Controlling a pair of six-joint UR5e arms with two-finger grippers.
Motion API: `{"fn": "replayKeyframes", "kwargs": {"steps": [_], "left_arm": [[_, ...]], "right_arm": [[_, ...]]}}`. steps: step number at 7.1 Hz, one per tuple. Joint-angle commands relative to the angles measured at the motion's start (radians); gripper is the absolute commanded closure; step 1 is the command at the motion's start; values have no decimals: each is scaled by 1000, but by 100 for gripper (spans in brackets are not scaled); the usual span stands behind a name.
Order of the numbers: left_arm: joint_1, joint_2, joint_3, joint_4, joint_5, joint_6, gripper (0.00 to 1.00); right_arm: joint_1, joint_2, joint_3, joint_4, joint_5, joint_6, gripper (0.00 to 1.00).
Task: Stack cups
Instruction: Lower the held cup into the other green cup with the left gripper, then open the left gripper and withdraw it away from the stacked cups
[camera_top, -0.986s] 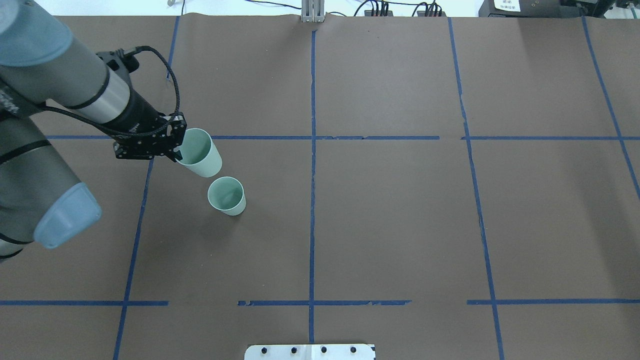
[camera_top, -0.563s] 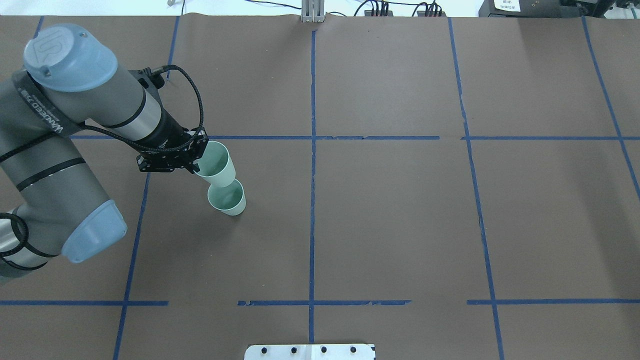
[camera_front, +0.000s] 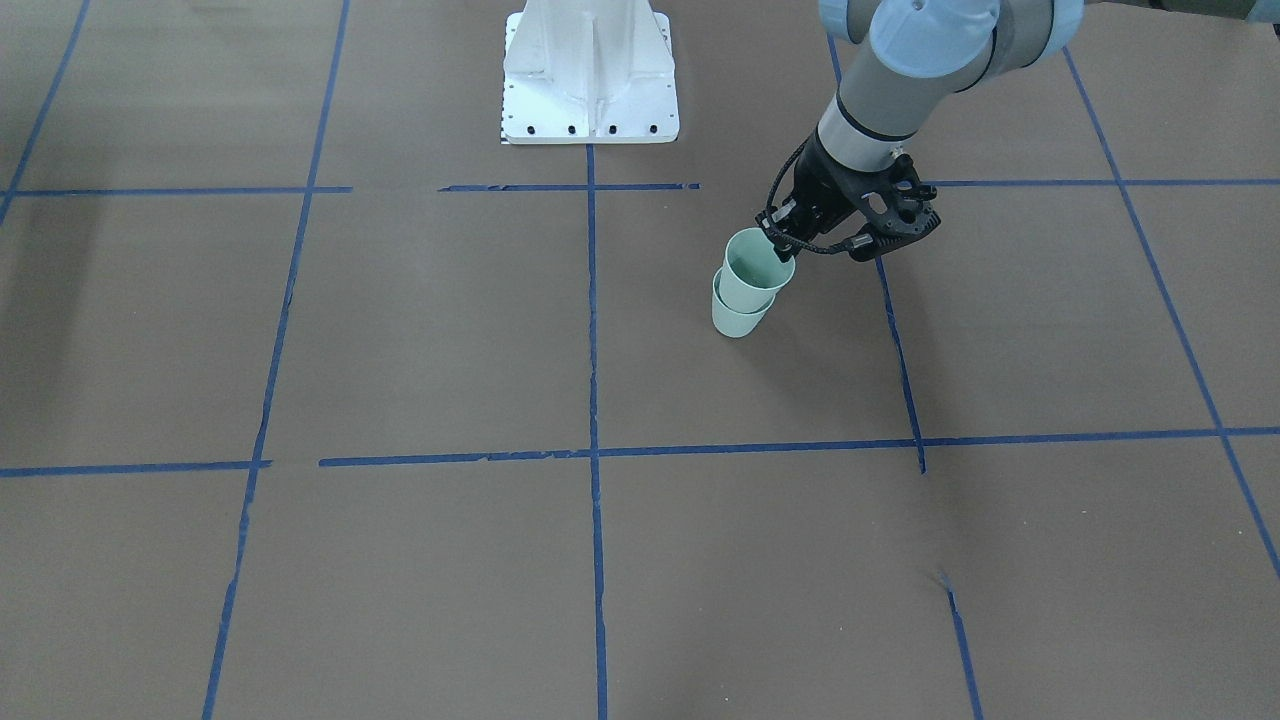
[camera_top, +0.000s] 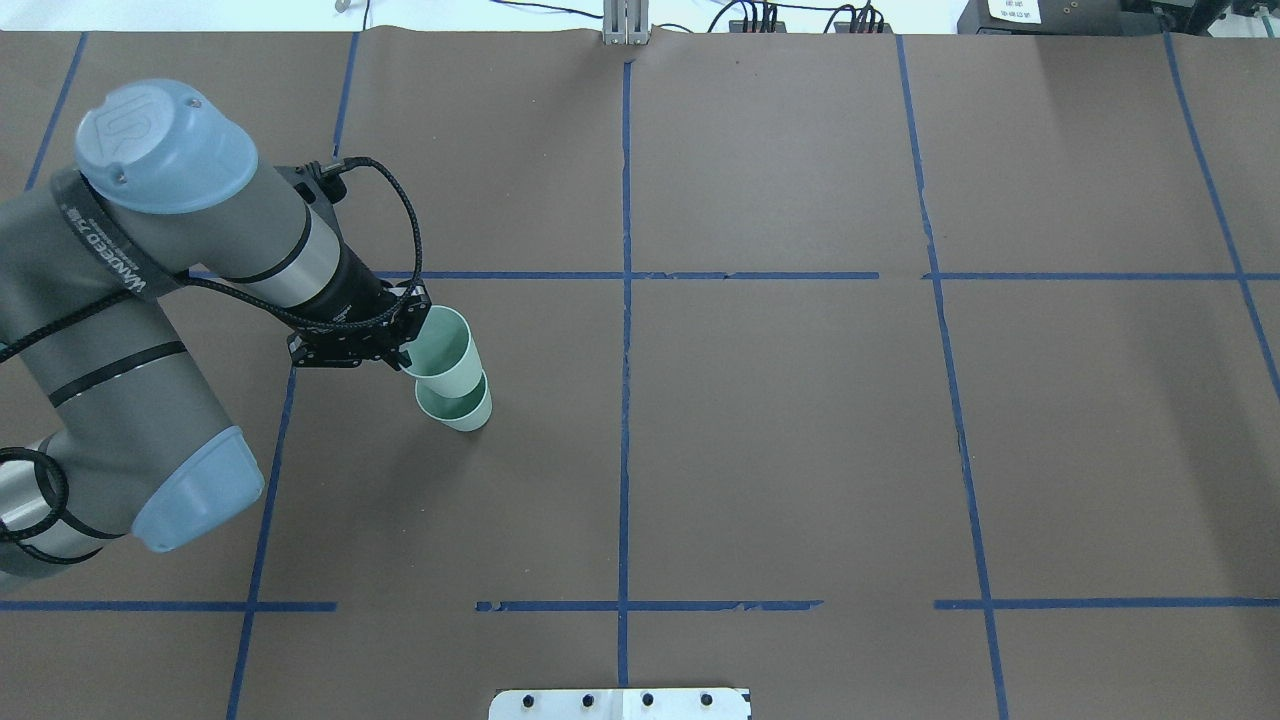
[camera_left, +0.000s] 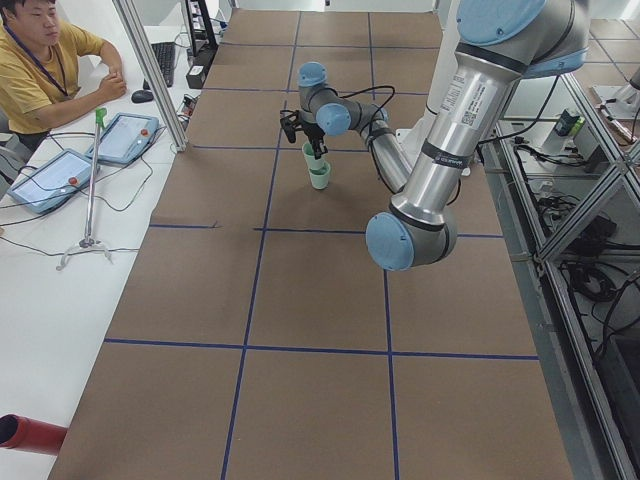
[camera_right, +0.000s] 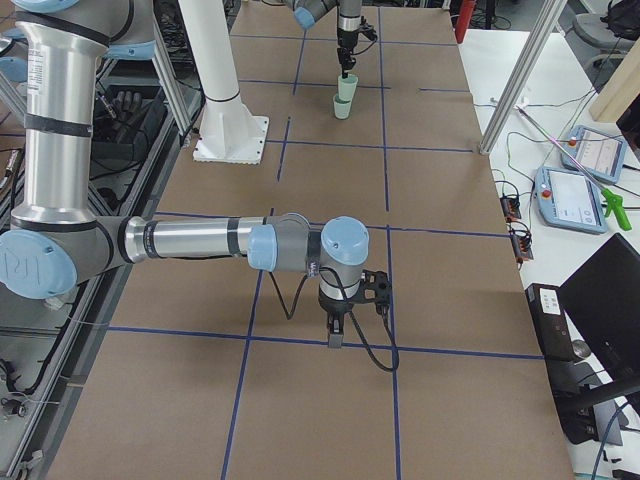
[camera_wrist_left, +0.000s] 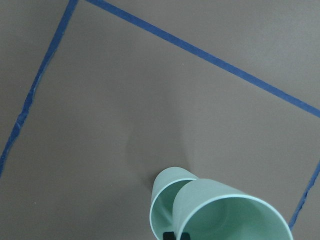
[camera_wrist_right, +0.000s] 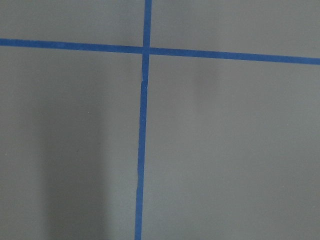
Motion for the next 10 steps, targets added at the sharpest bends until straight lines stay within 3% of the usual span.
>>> {"fn": "replayKeyframes", "kwargs": {"steps": [1,2,3,4,7,9,10], "left_arm": [[8,3,6,-1,3,-4,100],[8,15,6,-1,3,-3,100],[8,18,6,-1,3,-4,83],[8,17,6,-2,36,-21,2],[5,21,-18,-8,30,-43,0],[-12,137,-89,-11,29,175,0],[-90,202,-98,-14,27,329,0]], "right_arm": [[1,0,0,0,0,0,0],[1,0,0,0,0,0,0],[1,0,0,0,0,0,0],[1,0,0,0,0,0,0],[-1,0,0,0,0,0,0],[-1,0,0,0,0,0,0],[1,0,0,0,0,0,0]]}}
